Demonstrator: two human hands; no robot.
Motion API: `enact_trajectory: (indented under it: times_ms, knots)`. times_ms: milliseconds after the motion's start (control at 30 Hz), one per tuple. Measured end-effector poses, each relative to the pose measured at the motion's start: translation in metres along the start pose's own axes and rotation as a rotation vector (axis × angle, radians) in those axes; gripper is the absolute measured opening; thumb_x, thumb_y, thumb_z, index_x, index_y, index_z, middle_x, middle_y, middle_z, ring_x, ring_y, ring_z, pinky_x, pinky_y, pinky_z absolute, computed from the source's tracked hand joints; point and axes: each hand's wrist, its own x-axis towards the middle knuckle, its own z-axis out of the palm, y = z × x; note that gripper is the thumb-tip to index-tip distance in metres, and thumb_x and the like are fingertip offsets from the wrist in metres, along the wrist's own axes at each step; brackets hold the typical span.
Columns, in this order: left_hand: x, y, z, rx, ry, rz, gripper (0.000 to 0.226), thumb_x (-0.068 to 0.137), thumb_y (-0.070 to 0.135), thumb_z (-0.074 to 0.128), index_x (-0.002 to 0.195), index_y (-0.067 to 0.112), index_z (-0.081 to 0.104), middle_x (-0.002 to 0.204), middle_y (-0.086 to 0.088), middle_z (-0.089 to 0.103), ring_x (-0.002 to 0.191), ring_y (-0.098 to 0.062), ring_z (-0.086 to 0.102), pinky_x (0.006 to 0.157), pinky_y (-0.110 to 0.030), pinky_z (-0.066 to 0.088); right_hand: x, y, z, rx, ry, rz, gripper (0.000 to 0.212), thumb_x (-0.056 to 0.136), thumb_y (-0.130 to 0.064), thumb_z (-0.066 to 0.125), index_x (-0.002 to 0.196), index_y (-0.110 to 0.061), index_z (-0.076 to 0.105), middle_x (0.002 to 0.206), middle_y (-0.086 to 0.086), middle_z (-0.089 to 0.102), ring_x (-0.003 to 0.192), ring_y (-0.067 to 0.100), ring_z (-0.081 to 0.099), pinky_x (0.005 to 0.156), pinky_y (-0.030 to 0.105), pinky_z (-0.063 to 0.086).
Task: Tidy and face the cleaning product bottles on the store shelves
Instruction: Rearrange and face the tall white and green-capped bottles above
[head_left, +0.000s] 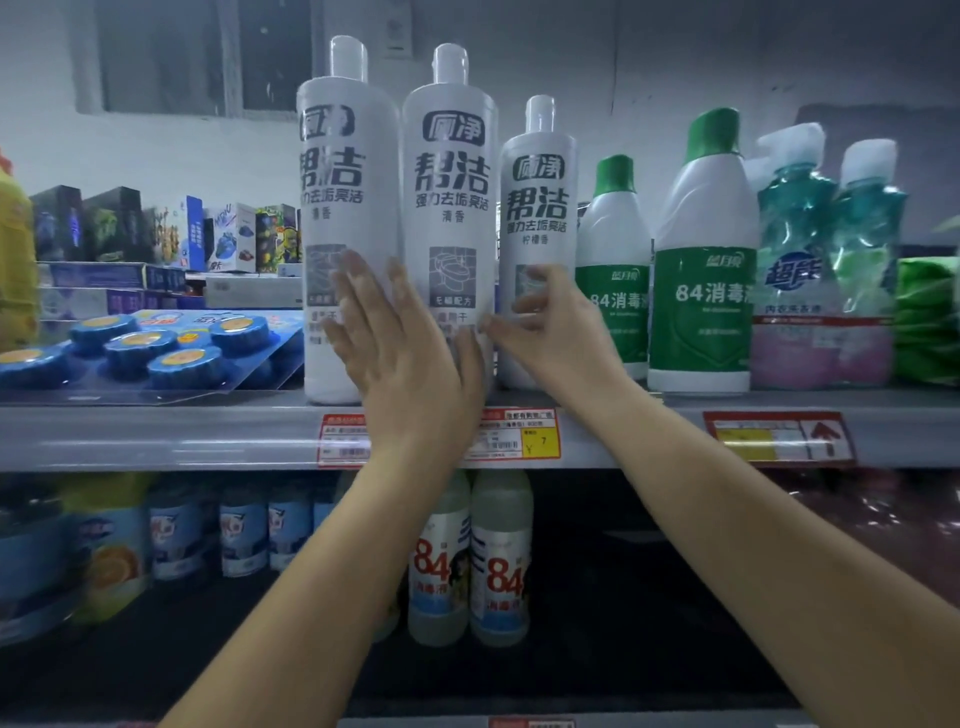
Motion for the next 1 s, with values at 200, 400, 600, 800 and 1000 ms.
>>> enact_trajectory:
  times_ms: [200,400,600,800,1000]
  knots:
    - [-0.008,0.046,0.026,0.036,0.053,0.277,0.074,0.08,0.024,0.052,0.144,0.002,0.02,0.152,-0.029,0.004,0.14,-0.041,-0.003,0.11,-0.055,-0.006,-0.009,0.036,-0.059,-0.253,0.364,-0.134,0.043,0.082,-0.024,0.065,0.118,-0.009,0.046,0.102,-0.002,0.051,0.095,0.014,0.052,0.082,0.017,0.041]
    - [-0.009,0.098,0.052,-0.047,-0.205,0.336,0.077,0.085,0.03,0.052,0.146,0.01,0.01,0.155,-0.017,-0.011,0.141,-0.029,-0.018,0.111,-0.042,-0.018,-0.009,0.072,-0.11,-0.398,0.413,0.11,0.05,0.084,-0.023,0.06,0.127,-0.006,0.039,0.125,0.009,0.046,0.116,0.018,0.041,0.094,0.023,0.031]
    - [0.004,0.138,0.071,-0.268,-0.528,0.195,0.077,0.094,0.026,0.046,0.146,0.012,-0.008,0.156,-0.017,-0.004,0.137,-0.031,0.026,0.106,-0.037,0.03,0.001,0.08,-0.129,-0.357,0.203,0.332,0.067,0.084,-0.022,0.062,0.138,-0.007,0.026,0.14,0.014,0.037,0.127,0.025,0.038,0.102,0.032,0.032]
    - [0.025,0.15,0.092,-0.273,-0.671,0.022,0.074,0.09,0.022,0.055,0.145,0.003,0.01,0.129,-0.019,0.047,0.112,-0.03,0.052,0.088,-0.036,0.044,0.012,0.092,-0.141,-0.206,0.037,0.435,0.06,0.079,-0.026,0.069,0.129,-0.012,0.04,0.123,0.005,0.059,0.113,0.021,0.056,0.097,0.035,0.044]
    - [0.024,0.156,0.106,-0.301,-0.675,0.023,0.069,0.081,0.012,0.063,0.137,0.002,0.023,0.12,-0.018,0.052,0.102,-0.03,0.056,0.083,-0.036,0.048,0.007,0.104,-0.154,-0.066,0.08,0.397,0.051,0.083,-0.012,0.064,0.129,-0.015,0.042,0.121,0.004,0.059,0.112,0.02,0.057,0.1,0.039,0.044]
